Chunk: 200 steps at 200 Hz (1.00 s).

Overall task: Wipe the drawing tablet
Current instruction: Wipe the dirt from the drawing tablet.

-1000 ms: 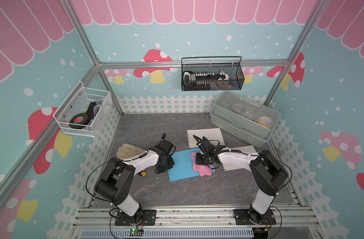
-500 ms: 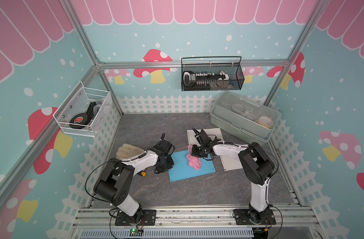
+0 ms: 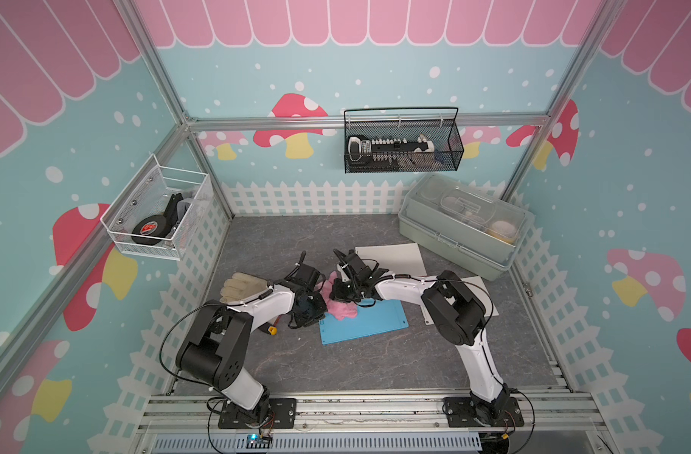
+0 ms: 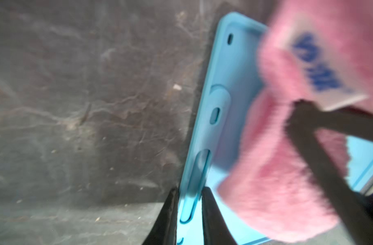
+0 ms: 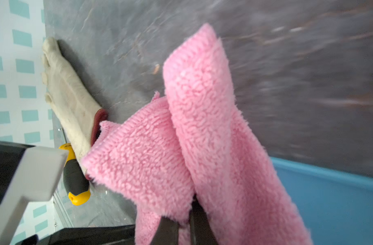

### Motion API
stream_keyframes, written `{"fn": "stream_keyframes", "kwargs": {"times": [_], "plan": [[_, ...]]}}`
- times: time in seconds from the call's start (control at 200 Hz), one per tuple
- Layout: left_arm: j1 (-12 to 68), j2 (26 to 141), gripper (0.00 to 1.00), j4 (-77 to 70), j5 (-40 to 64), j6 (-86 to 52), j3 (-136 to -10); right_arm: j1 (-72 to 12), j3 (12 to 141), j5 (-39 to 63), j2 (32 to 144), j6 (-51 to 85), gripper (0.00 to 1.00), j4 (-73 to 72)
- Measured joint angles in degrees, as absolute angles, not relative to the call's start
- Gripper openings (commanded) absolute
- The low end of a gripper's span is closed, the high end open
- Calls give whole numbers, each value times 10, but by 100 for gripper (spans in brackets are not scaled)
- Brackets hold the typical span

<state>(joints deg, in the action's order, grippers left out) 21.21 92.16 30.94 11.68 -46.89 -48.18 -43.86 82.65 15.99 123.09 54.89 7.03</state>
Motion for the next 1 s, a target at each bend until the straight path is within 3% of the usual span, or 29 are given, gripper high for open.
{"fn": "stream_keyframes", "kwargs": {"times": [0.095, 0.21, 0.31, 0.565, 1.001], "plan": [[211, 917, 22, 298, 120, -471, -476, -410, 808, 158, 1211, 541, 0, 83], [212, 897, 44, 289, 119, -479, -463, -411, 820, 155, 1214, 533, 0, 91], [218, 862, 49, 311, 110, -484, -446, -441, 853, 153, 1230, 530, 0, 98], [243, 824, 47, 321, 110, -508, -407, -477, 868, 150, 1244, 530, 0, 103], [282, 871, 25, 277, 111, -527, -425, -478, 931, 176, 1288, 519, 0, 119]]}}
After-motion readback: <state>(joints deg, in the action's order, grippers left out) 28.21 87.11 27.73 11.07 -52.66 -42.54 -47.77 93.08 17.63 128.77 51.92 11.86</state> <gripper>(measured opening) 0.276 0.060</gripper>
